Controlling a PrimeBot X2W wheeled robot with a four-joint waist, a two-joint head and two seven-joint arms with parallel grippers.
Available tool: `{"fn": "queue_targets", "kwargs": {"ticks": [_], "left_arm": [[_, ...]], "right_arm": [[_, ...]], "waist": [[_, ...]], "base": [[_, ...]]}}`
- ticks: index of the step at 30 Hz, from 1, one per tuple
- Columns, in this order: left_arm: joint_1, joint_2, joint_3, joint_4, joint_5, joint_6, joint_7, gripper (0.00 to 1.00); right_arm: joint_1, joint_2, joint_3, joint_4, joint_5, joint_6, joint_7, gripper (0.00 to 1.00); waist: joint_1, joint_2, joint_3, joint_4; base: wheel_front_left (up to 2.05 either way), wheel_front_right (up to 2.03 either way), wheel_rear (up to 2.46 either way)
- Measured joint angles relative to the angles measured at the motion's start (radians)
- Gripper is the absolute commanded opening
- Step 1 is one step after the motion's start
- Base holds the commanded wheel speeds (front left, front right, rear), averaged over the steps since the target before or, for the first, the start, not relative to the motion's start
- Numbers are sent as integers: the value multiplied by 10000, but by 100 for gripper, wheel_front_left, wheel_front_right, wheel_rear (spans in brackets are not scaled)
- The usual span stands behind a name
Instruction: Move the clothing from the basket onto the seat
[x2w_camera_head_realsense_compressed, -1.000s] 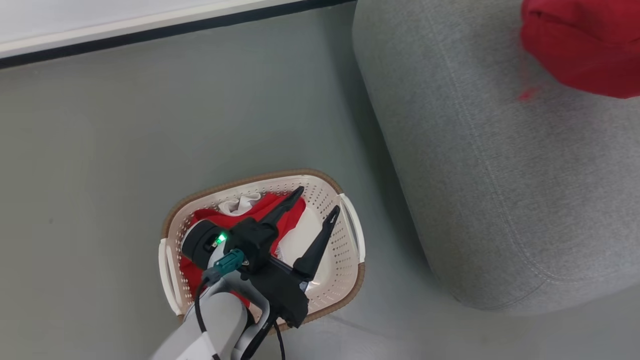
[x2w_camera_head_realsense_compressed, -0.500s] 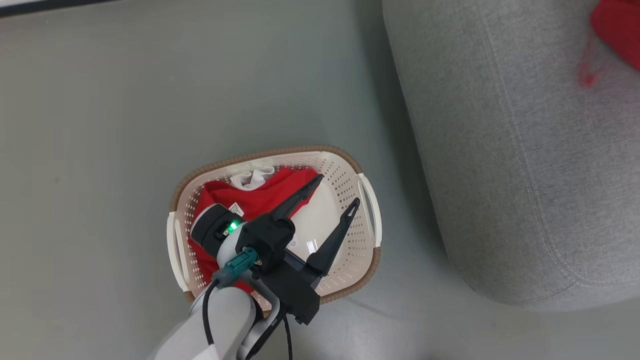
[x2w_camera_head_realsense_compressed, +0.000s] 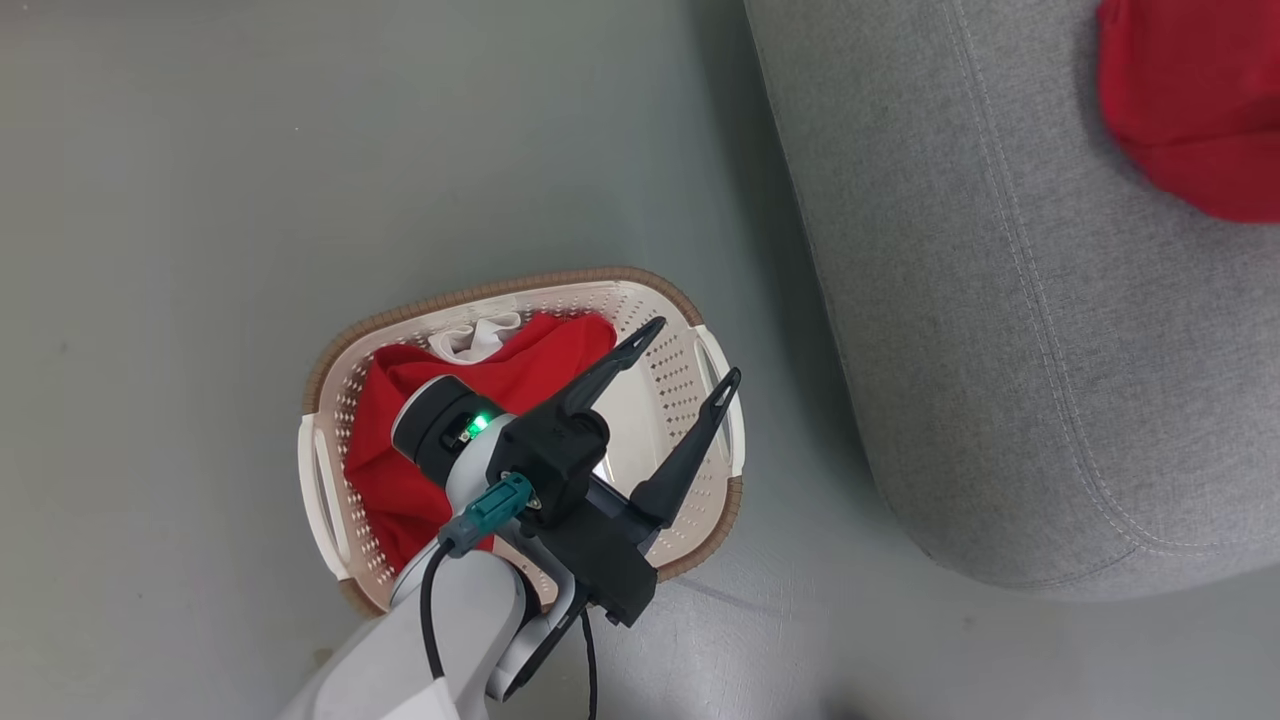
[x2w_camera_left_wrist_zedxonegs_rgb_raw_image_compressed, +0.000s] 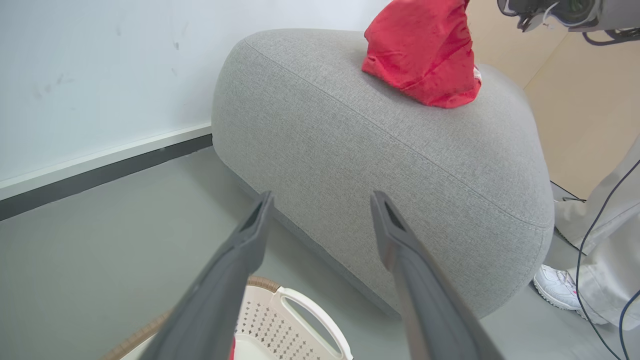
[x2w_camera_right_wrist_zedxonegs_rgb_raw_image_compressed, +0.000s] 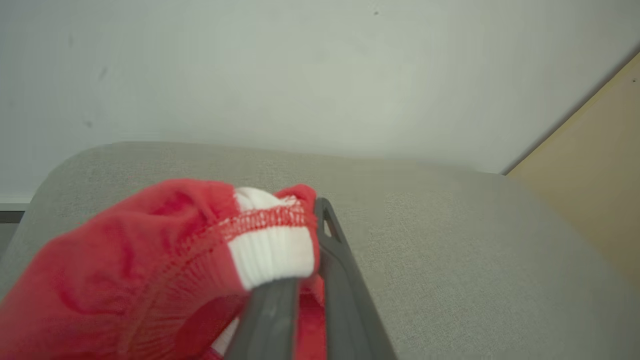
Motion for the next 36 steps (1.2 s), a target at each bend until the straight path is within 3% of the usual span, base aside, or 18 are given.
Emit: {"fn": "queue_targets", "kwargs": {"ticks": [1,2,4,5,6,21,36], "left_arm": [[-4,0,-12,15,21,0,-2,100],[-8,-6,-35,19,23,0,0,100],[-9,-6,-50,12,23,0,0,100],[-9,-6,-56,10,25,0,0,100],[-9,-4,-65,10,25,0,0,100],[163,86,203,343,-105,100,-247,100],[1036,67,918,1122,-800,270,-869,100]], "right_arm": [[61,71,56,15,-2,2,0,0],[116,128,102,27,-2,27,0,15],[227,171,161,33,-2,44,0,50],[264,171,190,54,-4,44,0,89],[289,169,215,75,-4,46,0,100],[1526,842,610,-454,-65,79,0,100],[3439,1156,523,-1975,360,84,0,100]], "waist": [[1,0,-6,-8],[0,1,-23,-12],[0,0,-45,-15],[0,0,-52,-17],[0,0,-60,-17],[0,0,-572,-262],[-1,-2,-2029,-528]], "base": [[0,0,0],[0,0,0],[0,0,0],[0,0,0],[0,0,0],[0,0,0],[0,0,0]]}}
